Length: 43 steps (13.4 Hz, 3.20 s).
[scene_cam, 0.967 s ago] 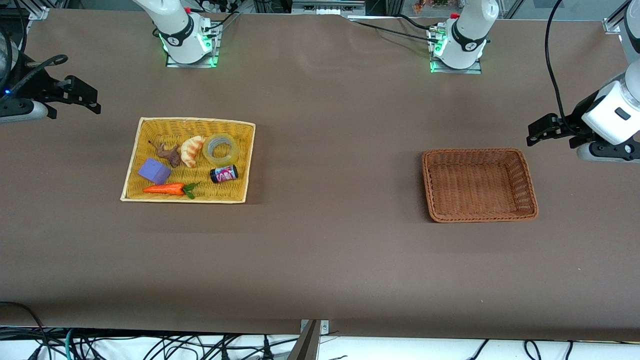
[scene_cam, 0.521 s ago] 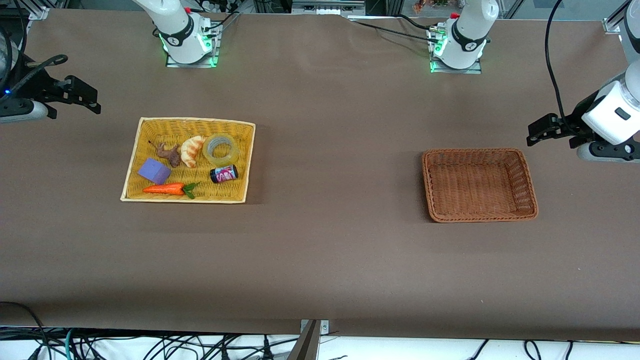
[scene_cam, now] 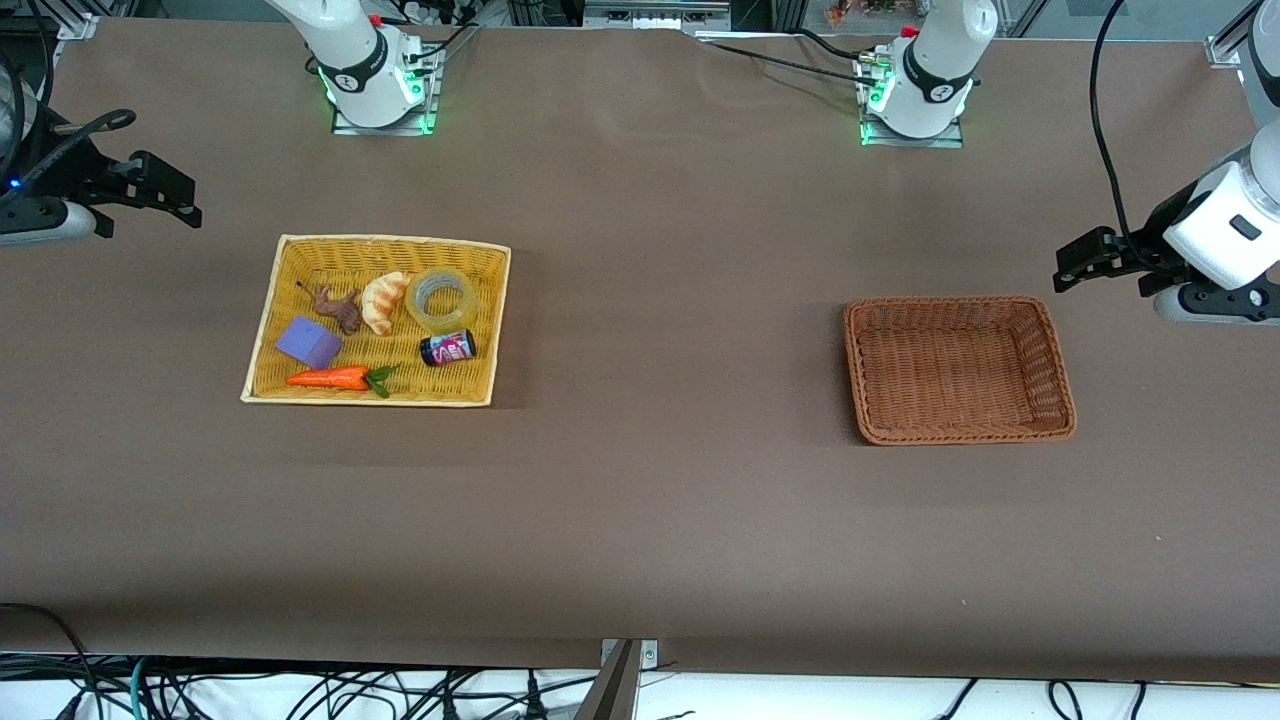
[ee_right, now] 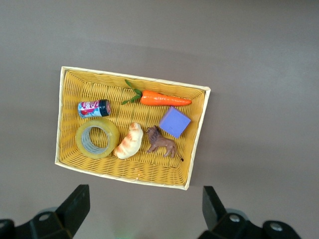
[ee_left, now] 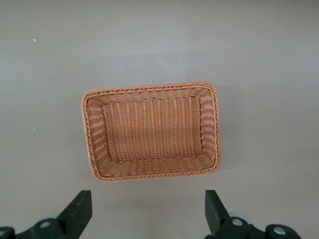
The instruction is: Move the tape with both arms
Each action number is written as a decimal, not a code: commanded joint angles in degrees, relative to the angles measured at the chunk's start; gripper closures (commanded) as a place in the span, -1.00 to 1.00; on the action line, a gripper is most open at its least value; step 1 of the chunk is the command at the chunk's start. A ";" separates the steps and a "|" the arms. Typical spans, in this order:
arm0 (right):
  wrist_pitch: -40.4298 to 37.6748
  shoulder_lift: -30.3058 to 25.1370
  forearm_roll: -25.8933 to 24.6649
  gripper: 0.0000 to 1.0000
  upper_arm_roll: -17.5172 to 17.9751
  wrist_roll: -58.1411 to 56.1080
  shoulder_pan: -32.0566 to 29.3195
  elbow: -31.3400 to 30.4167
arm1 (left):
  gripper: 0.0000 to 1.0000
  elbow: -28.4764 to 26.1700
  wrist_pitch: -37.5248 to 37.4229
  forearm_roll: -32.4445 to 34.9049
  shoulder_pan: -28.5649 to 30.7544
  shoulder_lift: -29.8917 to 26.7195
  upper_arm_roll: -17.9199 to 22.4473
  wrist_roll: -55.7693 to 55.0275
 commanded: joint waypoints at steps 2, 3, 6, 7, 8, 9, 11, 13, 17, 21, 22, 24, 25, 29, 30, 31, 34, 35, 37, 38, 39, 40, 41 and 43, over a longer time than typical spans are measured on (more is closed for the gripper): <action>-1.21 0.04 0.35 -1.00 0.29 0.09 -0.24 1.15 | -1.00 2.09 -0.97 -1.40 0.40 0.28 -0.08 0.55; -1.29 -0.13 0.35 -1.00 0.20 0.09 -0.24 1.15 | -1.00 2.27 -0.97 -1.57 0.40 0.37 -0.08 0.63; -1.65 -0.40 0.35 -1.00 0.29 0.00 -0.24 0.71 | -1.00 2.28 -0.97 -2.01 0.13 0.72 -0.08 0.37; -1.39 -0.40 0.35 -1.00 0.38 0.09 -0.24 0.45 | -1.00 2.28 -0.97 -1.84 -0.48 1.24 -0.08 0.37; -1.30 -0.40 0.43 -1.00 0.46 0.01 -0.24 0.27 | -1.00 2.28 -0.89 -2.01 -0.22 2.03 -0.08 0.37; -1.12 -0.57 0.43 -1.00 0.55 0.00 -0.24 -0.60 | -1.00 2.28 -0.88 -2.10 -0.04 2.04 -0.08 0.37; -0.59 -0.84 0.35 -1.00 0.90 0.09 0.02 -1.04 | -1.00 2.28 -0.80 -2.10 0.04 2.21 -0.08 0.37; 1.85 -2.84 0.35 -1.00 1.17 0.01 0.02 -4.88 | -1.00 2.36 0.95 -2.62 0.31 3.26 0.01 0.46; 9.95 -6.38 0.35 -1.00 3.09 0.18 0.11 -14.05 | -1.00 2.36 1.05 -3.59 0.40 3.18 0.01 0.46; 15.83 -4.19 0.43 -1.00 7.75 6.40 0.37 -18.79 | -1.00 2.45 1.05 -3.59 0.31 3.09 -0.08 0.46; 18.80 -3.48 0.43 -1.00 9.15 7.99 0.37 -20.97 | -1.00 2.45 1.05 -3.59 0.40 3.01 -0.08 0.46; 25.39 -1.72 0.43 -1.00 12.49 10.27 0.37 -25.37 | -1.00 2.54 0.96 -3.59 0.31 3.01 -0.16 0.46; 26.99 -0.41 0.35 -1.00 13.12 11.42 0.37 -26.26 | -1.00 2.45 0.96 -3.59 0.31 3.01 -0.16 0.46; 31.91 3.90 0.35 -1.00 15.23 12.48 0.46 -29.25 | -1.00 2.45 0.87 -3.59 0.31 2.92 -0.16 0.63; 32.80 4.00 0.35 -1.00 15.32 12.92 0.46 -30.22 | -1.00 2.45 0.87 -3.59 0.31 2.92 -0.16 0.72; 33.41 4.08 0.35 -1.00 15.32 12.92 0.46 -30.92 | -1.00 2.45 0.87 -3.59 0.31 2.92 -0.08 0.81; 38.32 7.23 0.35 -1.00 15.41 13.45 0.72 -32.94 | -1.00 2.45 0.87 -3.59 0.31 2.92 -0.08 0.90; 40.61 8.82 0.35 -1.00 15.49 16.15 0.90 -34.08 | -1.00 2.45 0.87 -3.59 0.31 2.92 -0.08 0.98; 47.45 10.67 0.26 -1.00 18.64 22.13 1.43 -37.68 | -1.00 2.45 0.87 -3.59 0.31 2.92 -0.08 1.16; 49.66 11.72 0.17 -1.00 19.62 23.63 1.51 -38.65 | -1.00 2.45 0.87 -3.59 0.31 2.92 -0.08 1.16; 50.29 12.69 0.17 -1.00 19.71 24.08 1.51 -38.92 | -1.00 2.45 0.87 -3.59 0.31 2.92 -0.08 1.16; 50.38 12.96 0.17 -1.00 19.80 24.17 1.60 -38.93 | -1.00 2.45 0.87 -3.68 0.31 2.92 -0.08 1.16; 50.38 13.22 0.17 -1.00 19.80 24.70 1.60 -39.01 | -1.00 2.45 0.87 -3.68 0.31 2.92 -0.08 1.16; 51.08 14.19 0.17 -1.00 19.98 27.94 2.65 -39.01 | -1.00 2.45 0.79 -3.68 0.40 2.92 -0.08 1.16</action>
